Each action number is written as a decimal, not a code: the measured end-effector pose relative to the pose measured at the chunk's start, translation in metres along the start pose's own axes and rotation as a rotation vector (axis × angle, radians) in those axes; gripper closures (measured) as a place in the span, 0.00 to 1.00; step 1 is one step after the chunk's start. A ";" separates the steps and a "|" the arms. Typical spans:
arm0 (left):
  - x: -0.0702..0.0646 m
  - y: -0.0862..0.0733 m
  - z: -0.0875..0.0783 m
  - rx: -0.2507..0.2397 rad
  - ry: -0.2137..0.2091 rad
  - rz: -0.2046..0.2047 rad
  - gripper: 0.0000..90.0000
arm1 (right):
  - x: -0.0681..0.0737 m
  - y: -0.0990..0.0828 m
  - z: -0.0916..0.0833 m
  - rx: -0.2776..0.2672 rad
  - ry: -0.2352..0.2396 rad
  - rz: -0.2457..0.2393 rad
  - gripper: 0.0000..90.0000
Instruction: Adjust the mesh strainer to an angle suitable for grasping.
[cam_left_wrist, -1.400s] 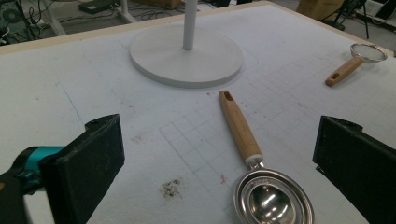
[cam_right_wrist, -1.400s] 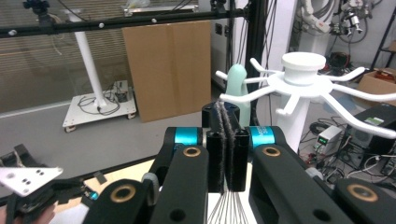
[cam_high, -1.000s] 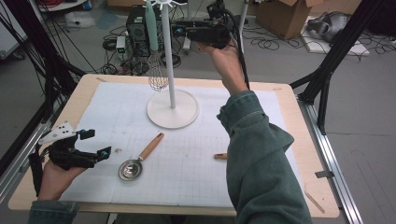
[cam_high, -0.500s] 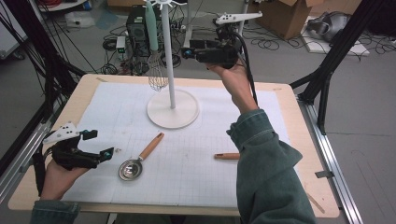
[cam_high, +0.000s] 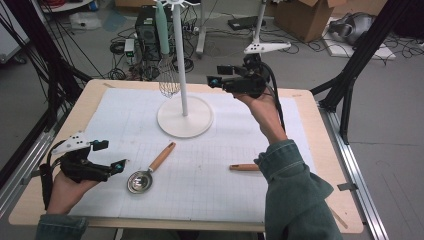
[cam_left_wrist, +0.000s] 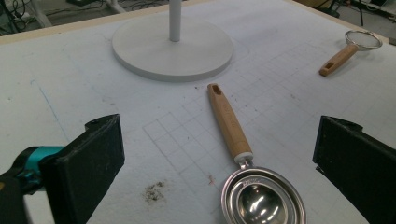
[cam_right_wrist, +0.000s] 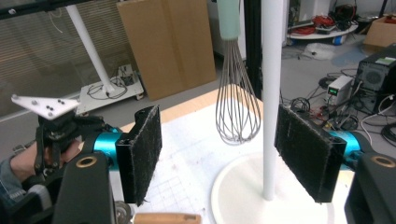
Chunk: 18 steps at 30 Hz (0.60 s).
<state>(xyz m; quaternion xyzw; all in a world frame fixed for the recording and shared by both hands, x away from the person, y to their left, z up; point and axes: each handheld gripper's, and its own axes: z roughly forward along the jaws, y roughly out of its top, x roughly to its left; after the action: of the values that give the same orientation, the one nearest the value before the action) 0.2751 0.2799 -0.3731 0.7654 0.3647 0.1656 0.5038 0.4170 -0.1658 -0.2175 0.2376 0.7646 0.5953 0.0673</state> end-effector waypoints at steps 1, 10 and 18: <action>0.000 0.000 0.000 0.002 0.000 0.003 0.03 | 0.000 -0.003 -0.001 0.001 -0.001 0.004 0.35; -0.002 -0.003 0.009 0.018 -0.008 -0.007 0.03 | 0.004 -0.033 -0.010 0.039 0.001 0.000 0.34; -0.001 -0.007 0.012 0.018 0.007 -0.012 0.03 | 0.008 -0.069 -0.029 0.099 -0.009 0.001 0.42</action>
<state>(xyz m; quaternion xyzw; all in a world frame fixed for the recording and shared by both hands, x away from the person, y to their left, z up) 0.2795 0.2730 -0.3851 0.7670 0.3727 0.1619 0.4965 0.3788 -0.2002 -0.2727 0.2435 0.7929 0.5556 0.0584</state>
